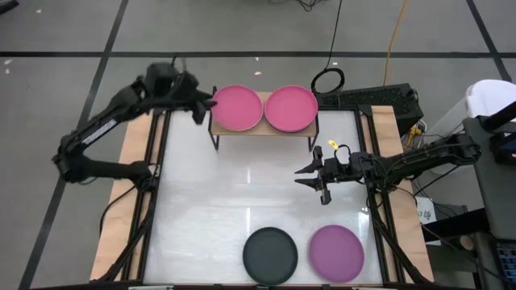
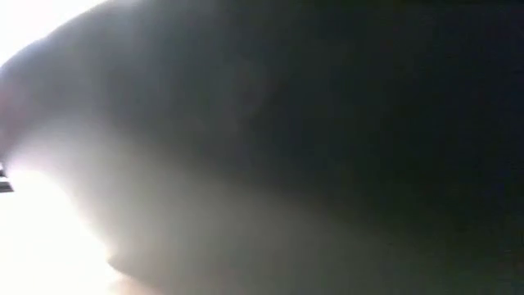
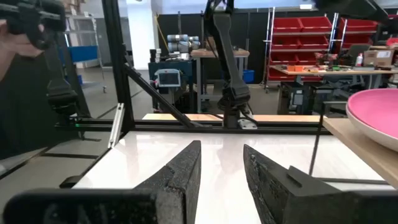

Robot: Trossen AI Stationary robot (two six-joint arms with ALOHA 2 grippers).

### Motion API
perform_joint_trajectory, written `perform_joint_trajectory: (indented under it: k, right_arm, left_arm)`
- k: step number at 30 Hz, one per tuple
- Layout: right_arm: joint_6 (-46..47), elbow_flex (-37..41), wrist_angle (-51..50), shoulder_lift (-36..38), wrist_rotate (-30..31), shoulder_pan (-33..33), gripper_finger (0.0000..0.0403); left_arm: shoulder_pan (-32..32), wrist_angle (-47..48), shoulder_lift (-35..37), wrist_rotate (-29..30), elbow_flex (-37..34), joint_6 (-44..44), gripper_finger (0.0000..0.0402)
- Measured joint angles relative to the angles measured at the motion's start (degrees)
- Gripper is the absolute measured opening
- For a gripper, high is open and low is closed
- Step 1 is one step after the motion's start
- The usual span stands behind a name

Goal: Place and stack plates onto a shelf
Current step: Stack the violet plate on top of the left pink plate on the shelf

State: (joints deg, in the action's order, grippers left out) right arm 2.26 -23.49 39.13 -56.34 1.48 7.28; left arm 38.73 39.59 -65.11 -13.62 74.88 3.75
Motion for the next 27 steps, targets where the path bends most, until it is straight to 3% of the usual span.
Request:
perform_joint_trajectory:
  k: [5,10,16,27]
  right_arm:
    - [-0.1,-3.6,-6.4,0.7,0.0,0.3,0.0102]
    - [0.1,-15.4,-30.1,0.4,0.0,0.3,0.0102]
    - [2.9,-24.8,-50.5,-2.8,-1.8,1.1,0.0102]
    - [7.9,-25.3,-58.4,-5.9,-3.1,8.1,0.0102]
  left_arm:
    - [-8.8,-19.9,10.8,2.2,-15.1,4.8,0.0170]
    - [-15.8,-38.6,17.3,2.7,-28.6,8.5,0.0170]
    - [-23.1,-54.6,18.3,3.9,-39.5,9.9,0.0170]
    - [-33.9,-62.6,18.3,15.3,-48.8,8.0,0.0170]
